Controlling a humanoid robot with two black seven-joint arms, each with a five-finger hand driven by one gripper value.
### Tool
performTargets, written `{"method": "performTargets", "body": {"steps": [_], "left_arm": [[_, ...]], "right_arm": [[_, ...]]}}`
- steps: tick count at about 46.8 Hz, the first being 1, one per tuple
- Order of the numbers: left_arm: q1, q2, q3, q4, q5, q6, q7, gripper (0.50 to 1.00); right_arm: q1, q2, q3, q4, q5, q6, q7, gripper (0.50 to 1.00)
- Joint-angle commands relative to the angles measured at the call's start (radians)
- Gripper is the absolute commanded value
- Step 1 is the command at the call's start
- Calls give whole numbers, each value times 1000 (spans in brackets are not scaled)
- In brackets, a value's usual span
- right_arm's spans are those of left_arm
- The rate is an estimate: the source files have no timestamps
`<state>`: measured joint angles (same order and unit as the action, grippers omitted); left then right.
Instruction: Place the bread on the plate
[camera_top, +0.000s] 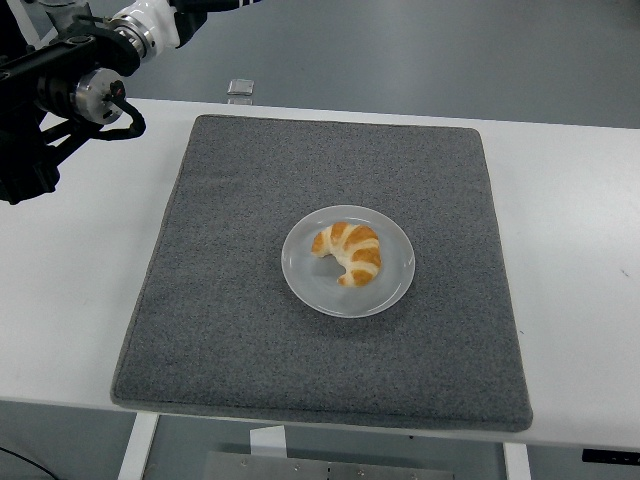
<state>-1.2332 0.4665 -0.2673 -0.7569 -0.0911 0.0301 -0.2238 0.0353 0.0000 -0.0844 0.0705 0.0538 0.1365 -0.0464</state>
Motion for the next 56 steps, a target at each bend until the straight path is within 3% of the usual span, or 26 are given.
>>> {"method": "performTargets", "body": {"steps": [1, 6, 16, 27, 56], "left_arm": [[4, -3, -15, 57, -62, 14, 0, 1000], [44, -5, -64, 93, -85, 14, 0, 1000], [182, -11, -329, 105, -90, 5, 0, 1000], [284, -92, -504, 108, -88, -4, -9, 1000], [308, -127, -515, 100, -78, -18, -25, 1000]], "right_arm": [[0, 0, 0, 0, 1, 0, 0, 952], [0, 0, 0, 0, 0, 0, -1, 952], [-2, 0, 3, 0, 5, 2, 0, 952], [-2, 0, 3, 3, 6, 5, 0, 952], [34, 0, 3, 3, 0, 0, 5, 952]]}}
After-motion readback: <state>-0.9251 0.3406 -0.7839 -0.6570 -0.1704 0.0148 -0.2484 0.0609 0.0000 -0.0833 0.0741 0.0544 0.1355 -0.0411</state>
